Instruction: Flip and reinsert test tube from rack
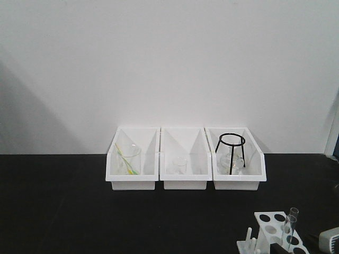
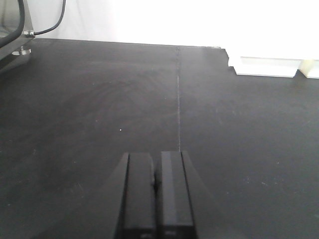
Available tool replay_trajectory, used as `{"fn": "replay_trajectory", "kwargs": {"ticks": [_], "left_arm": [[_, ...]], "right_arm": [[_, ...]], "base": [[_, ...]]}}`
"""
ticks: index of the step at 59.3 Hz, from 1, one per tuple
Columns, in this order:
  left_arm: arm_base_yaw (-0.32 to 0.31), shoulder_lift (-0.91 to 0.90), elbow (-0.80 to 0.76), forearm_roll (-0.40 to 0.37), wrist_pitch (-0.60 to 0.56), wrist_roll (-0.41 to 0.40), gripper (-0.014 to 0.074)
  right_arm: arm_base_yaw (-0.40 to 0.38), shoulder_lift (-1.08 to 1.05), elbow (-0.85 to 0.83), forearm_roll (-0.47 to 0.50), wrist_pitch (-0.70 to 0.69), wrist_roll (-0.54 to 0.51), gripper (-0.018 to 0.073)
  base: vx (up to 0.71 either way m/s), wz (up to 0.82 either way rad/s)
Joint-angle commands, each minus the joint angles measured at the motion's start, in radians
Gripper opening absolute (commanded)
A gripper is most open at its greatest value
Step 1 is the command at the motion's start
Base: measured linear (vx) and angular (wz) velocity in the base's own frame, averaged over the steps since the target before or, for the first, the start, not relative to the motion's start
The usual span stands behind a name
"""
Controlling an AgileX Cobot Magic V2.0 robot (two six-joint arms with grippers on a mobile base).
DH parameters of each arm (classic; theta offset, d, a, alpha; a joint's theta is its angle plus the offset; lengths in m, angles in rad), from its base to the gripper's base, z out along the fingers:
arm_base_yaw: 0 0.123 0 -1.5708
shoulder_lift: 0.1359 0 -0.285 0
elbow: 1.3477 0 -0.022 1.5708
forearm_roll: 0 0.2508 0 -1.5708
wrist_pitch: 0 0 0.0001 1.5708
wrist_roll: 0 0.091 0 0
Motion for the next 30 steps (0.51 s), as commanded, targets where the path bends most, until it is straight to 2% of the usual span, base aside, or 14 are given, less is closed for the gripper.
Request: {"fn": "replay_trajectory", "kwargs": {"ticks": [1,22,30], "left_arm": [[-0.007,-0.011,0.000,-0.004,-0.086,0.000,-0.0006],[-0.007,-0.011,0.000,-0.004,-0.086,0.000,-0.0006],[-0.007,-0.011,0.000,-0.004,-0.086,0.000,-0.0006]], "right_arm": [[0.000,0.041,-0.035,0.005,-0.167,-0.008,0.0540],[0.000,0.186,-0.149,0.034,-0.183,-0.044,0.0536],[0.000,0.215,-0.160,0.034,-0.182,-0.039,0.0480]], "base": [[0.00,0.00],[0.00,0.00],[0.00,0.00]]}}
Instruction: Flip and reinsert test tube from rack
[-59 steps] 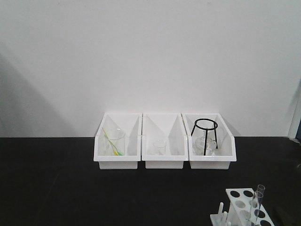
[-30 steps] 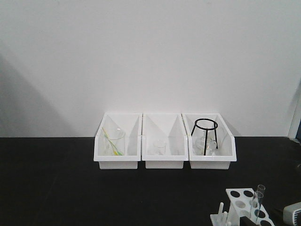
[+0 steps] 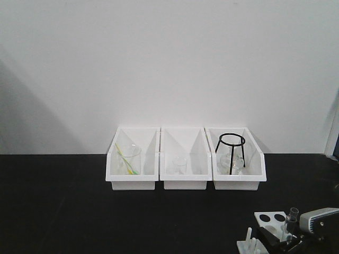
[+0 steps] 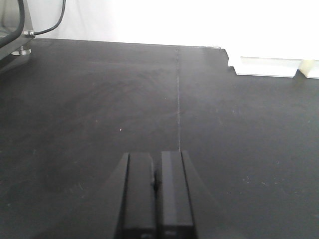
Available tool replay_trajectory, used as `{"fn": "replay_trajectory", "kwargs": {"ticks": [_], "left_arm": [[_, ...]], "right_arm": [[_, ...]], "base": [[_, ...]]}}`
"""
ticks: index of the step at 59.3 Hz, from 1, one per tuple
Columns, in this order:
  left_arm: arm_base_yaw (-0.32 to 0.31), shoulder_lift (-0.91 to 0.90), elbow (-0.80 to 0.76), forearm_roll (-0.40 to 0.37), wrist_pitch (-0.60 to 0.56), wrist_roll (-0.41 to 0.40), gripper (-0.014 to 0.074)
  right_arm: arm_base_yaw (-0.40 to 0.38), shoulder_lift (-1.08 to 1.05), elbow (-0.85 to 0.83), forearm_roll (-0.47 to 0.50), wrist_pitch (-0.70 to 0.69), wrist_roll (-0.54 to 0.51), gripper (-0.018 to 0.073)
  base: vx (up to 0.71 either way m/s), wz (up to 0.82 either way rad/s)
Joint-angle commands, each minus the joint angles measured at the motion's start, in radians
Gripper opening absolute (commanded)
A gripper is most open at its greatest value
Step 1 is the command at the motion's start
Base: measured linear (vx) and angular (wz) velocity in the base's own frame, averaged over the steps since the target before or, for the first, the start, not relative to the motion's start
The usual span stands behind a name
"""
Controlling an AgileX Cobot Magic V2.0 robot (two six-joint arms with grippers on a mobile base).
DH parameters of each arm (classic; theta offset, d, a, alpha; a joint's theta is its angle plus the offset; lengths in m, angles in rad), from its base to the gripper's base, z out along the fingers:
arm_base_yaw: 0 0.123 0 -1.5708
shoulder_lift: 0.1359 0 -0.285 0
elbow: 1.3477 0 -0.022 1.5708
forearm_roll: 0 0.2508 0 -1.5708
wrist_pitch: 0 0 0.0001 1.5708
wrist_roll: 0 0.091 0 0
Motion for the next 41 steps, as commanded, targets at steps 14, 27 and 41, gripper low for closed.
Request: {"fn": "replay_trajectory", "kwargs": {"ticks": [14,27,41], "left_arm": [[-0.007,-0.011,0.000,-0.004,-0.086,0.000,-0.0006],[-0.007,-0.011,0.000,-0.004,-0.086,0.000,-0.0006],[-0.007,-0.011,0.000,-0.004,-0.086,0.000,-0.0006]], "right_arm": [[0.000,-0.012,-0.028,0.012,-0.074,-0.004,0.0279],[0.000,-0.012,-0.028,0.009,-0.082,-0.010,0.0071],[0.000,-0.065,-0.028,-0.003,-0.097,-0.015,-0.0015]], "base": [[0.00,0.00],[0.00,0.00],[0.00,0.00]]}}
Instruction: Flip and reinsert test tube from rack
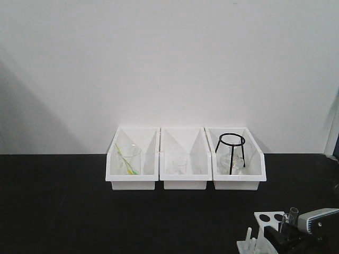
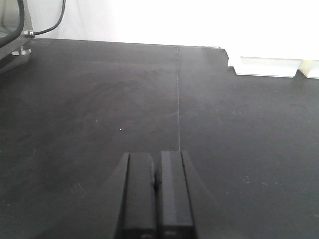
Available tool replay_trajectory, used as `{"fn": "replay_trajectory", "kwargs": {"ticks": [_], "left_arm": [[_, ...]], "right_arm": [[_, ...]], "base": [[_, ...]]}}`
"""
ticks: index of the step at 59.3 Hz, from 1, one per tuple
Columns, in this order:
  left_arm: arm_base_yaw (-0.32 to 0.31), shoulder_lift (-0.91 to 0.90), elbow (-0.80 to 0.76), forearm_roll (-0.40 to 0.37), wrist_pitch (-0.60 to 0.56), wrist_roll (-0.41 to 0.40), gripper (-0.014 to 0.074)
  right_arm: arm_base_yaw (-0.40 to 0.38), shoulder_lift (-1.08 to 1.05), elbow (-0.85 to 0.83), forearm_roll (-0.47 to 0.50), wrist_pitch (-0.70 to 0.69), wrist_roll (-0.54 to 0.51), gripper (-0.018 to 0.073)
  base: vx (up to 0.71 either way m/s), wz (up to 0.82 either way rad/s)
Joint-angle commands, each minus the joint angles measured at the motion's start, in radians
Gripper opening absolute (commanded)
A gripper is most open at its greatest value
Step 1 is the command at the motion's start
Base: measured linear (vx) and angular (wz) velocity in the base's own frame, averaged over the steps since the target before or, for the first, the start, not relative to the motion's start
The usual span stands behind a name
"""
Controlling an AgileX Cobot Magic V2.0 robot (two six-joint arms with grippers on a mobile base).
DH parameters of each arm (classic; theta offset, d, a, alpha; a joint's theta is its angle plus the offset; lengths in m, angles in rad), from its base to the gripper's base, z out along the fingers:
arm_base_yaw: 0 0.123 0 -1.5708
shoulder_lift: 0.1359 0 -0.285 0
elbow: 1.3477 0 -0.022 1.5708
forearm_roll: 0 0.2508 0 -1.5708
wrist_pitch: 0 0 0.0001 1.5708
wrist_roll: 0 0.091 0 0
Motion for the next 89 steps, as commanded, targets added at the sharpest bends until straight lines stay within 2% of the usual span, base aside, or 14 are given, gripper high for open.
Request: {"fn": "replay_trajectory", "kwargs": {"ticks": [1,23,32,42,52,74,81,89], "left_arm": [[-0.007,-0.011,0.000,-0.004,-0.086,0.000,-0.0006],[-0.007,-0.011,0.000,-0.004,-0.086,0.000,-0.0006],[-0.007,-0.011,0.000,-0.004,-0.086,0.000,-0.0006],[-0.007,-0.011,0.000,-0.004,-0.086,0.000,-0.0006],[-0.007,-0.011,0.000,-0.004,-0.086,0.000,-0.0006],[-0.007,-0.011,0.000,-0.004,-0.086,0.000,-0.0006],[-0.007,-0.011,0.000,-0.004,-0.086,0.000,-0.0006],[-0.007,-0.011,0.000,-0.004,-0.086,0.000,-0.0006]], "right_arm": [[0.000,-0.073,-0.023,0.006,-0.097,0.003,-0.0015],[0.000,-0.372,-0.031,0.011,0.022,0.107,-0.0012],[0.000,-0.464,-0.100,0.007,0.152,0.162,-0.0012],[0.000,-0.515,-0.175,-0.029,0.286,0.187,-0.0012],[0.000,-0.531,-0.179,-0.085,0.343,0.183,-0.0011],[0.000,-0.531,-0.180,-0.432,0.375,0.131,-0.0009],[0.000,-0.531,-0.194,-0.580,0.411,0.130,-0.0009],[0.000,-0.531,-0.221,-0.816,0.455,0.128,-0.0009]], "base": [[0.00,0.00],[0.00,0.00],[0.00,0.00],[0.00,0.00],[0.00,0.00],[0.00,0.00],[0.00,-0.01],[0.00,0.00]]}}
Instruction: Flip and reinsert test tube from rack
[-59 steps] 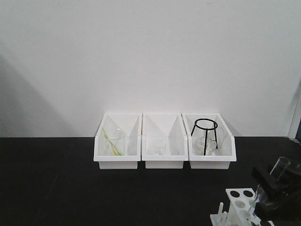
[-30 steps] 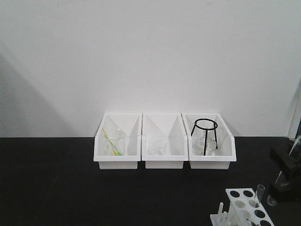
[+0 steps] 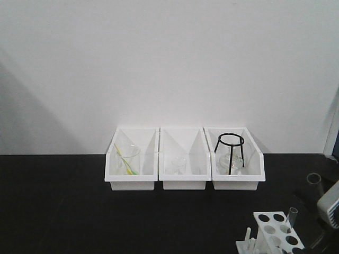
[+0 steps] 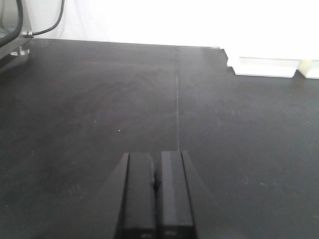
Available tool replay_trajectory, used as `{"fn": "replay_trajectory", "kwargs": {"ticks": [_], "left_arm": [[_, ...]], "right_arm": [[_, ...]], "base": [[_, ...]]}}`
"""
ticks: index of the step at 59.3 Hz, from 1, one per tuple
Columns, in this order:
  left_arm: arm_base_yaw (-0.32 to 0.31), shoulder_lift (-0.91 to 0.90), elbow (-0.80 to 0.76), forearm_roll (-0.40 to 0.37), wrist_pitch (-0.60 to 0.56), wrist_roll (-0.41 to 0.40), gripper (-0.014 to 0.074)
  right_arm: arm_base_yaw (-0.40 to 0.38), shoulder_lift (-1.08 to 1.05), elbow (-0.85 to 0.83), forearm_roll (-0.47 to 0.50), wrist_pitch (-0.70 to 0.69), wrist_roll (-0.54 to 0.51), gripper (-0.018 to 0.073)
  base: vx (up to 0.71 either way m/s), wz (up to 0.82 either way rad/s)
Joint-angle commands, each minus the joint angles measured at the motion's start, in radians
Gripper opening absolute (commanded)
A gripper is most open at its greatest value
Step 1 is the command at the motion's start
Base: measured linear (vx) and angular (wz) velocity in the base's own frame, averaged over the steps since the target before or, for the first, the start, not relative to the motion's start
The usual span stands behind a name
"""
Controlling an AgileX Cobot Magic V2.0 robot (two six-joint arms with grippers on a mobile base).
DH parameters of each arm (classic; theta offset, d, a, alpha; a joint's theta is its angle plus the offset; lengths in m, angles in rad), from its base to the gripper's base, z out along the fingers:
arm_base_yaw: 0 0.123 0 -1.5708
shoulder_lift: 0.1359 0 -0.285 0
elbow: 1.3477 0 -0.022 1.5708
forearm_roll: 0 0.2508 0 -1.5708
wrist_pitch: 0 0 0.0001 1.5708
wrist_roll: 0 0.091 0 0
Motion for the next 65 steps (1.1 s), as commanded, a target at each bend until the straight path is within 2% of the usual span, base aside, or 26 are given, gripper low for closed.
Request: {"fn": "replay_trajectory", "kwargs": {"ticks": [1,10,18,29,34,46,52,57,65], "left_arm": [[-0.007,-0.011,0.000,-0.004,-0.086,0.000,-0.0006],[-0.007,-0.011,0.000,-0.004,-0.086,0.000,-0.0006],[-0.007,-0.011,0.000,-0.004,-0.086,0.000,-0.0006],[-0.007,-0.011,0.000,-0.004,-0.086,0.000,-0.0006],[-0.007,-0.011,0.000,-0.004,-0.086,0.000,-0.0006],[-0.007,-0.011,0.000,-0.004,-0.086,0.000,-0.0006],[-0.007,-0.011,0.000,-0.004,-0.086,0.000,-0.0006],[-0.007,-0.011,0.000,-0.004,-0.086,0.000,-0.0006],[-0.007,-0.011,0.000,-0.004,-0.086,0.000,-0.0006]], "right_arm": [[0.000,-0.018,-0.053,-0.141,-0.005,-0.012,-0.0009],[0.000,-0.018,-0.073,-0.403,0.063,-0.013,-0.0009],[0.000,-0.018,-0.076,-0.597,0.110,-0.013,-0.0009],[0.000,-0.018,-0.076,-0.603,0.181,-0.062,-0.0009],[0.000,-0.018,-0.076,-0.544,0.178,0.016,-0.0009],[0.000,-0.018,-0.076,-0.244,0.097,0.369,-0.0009],[-0.001,-0.018,-0.075,-0.118,0.055,0.497,-0.0009],[-0.001,-0.015,-0.073,-0.020,0.042,0.521,-0.0009],[-0.001,0.013,-0.072,0.166,-0.009,0.486,-0.0009]], "base": [[0.00,0.00],[0.00,0.00],[0.00,0.00],[0.00,0.00],[0.00,0.00],[0.00,0.00],[0.00,0.00],[0.00,0.00],[0.00,0.00]]}}
